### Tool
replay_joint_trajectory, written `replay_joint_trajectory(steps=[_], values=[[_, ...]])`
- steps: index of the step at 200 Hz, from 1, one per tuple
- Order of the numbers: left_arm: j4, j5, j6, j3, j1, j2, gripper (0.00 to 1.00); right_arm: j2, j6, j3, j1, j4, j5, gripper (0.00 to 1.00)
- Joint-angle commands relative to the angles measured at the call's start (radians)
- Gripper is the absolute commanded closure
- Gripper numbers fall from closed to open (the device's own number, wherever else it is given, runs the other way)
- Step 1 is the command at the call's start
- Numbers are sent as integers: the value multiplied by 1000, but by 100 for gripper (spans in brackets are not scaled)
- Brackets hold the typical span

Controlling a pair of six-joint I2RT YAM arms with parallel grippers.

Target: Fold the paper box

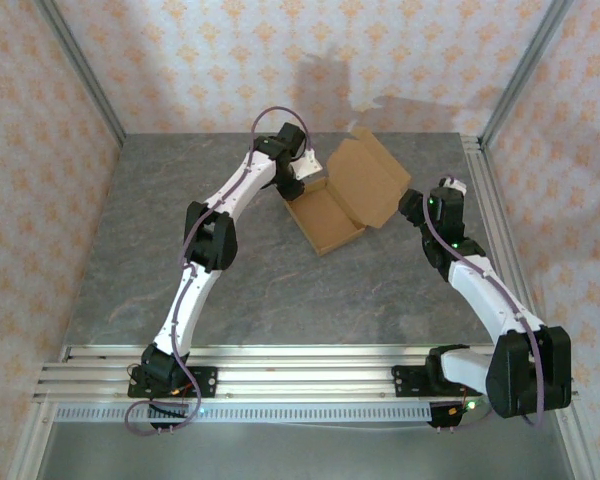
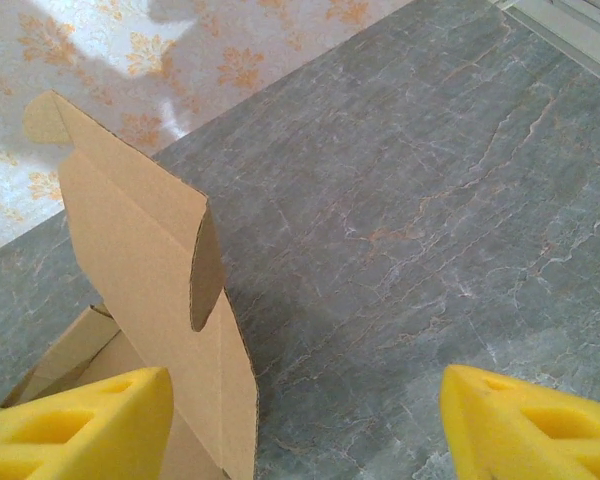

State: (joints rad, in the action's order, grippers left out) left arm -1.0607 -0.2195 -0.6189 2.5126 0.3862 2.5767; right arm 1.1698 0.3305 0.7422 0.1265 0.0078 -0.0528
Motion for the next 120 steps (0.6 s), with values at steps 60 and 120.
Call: replay_joint_trajectory(steps=[60, 120], values=[[-74, 68, 36, 4, 19, -40, 100, -9, 15, 2, 4, 22, -14, 29], [27, 100, 362, -246, 19, -217, 100, -2, -13, 15, 20, 7, -45, 29]])
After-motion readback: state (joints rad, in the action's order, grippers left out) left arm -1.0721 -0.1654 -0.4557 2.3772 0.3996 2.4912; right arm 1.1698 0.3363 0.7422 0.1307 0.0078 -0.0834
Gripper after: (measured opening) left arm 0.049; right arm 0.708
